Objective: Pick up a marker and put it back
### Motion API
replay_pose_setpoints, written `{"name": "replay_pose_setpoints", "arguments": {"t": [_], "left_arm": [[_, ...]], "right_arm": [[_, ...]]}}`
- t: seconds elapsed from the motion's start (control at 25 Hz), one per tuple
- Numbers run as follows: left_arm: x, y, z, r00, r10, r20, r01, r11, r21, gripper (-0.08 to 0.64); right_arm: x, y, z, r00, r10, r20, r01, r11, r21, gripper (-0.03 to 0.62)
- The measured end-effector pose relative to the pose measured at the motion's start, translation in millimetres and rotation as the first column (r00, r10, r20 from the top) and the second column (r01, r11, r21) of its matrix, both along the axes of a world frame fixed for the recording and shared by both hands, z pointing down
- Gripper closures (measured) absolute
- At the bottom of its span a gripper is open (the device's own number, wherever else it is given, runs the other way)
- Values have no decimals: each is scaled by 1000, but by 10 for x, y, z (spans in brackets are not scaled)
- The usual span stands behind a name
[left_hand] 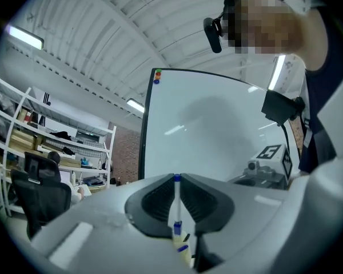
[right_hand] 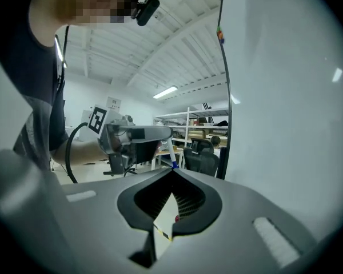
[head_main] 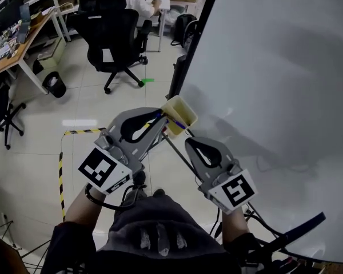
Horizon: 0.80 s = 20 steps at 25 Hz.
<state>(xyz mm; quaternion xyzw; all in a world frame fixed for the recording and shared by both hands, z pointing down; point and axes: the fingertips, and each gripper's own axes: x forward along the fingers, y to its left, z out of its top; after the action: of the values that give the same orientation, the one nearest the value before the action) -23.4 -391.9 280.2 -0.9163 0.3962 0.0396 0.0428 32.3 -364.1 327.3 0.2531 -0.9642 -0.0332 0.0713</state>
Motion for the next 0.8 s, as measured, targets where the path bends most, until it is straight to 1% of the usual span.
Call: {"name": "replay_pose_setpoints", "arguments": {"t": [0.24, 0.44, 0.52, 0.6, 0.8], "left_arm": [[-93, -539, 372, 999, 32, -5, -32, 997, -70, 523], [-89, -931, 913, 998, 66, 17, -62, 988, -145, 523], [-52, -1014, 1136, 995, 90, 35, -83, 982, -171, 523], [-27, -1081, 1324, 992, 108, 71, -94, 979, -182, 523], [13, -1184, 1654, 985, 113, 134, -82, 972, -220, 522]], "right_arm": [[-91, -340, 41, 998, 53, -18, -53, 999, -9, 591], [-181, -593, 127, 995, 92, -41, -93, 995, -32, 591], [-184, -668, 173, 993, 108, -50, -111, 993, -46, 591], [-184, -730, 213, 991, 123, -56, -126, 990, -61, 591], [-186, -842, 329, 987, 143, -74, -150, 984, -100, 591]]}}
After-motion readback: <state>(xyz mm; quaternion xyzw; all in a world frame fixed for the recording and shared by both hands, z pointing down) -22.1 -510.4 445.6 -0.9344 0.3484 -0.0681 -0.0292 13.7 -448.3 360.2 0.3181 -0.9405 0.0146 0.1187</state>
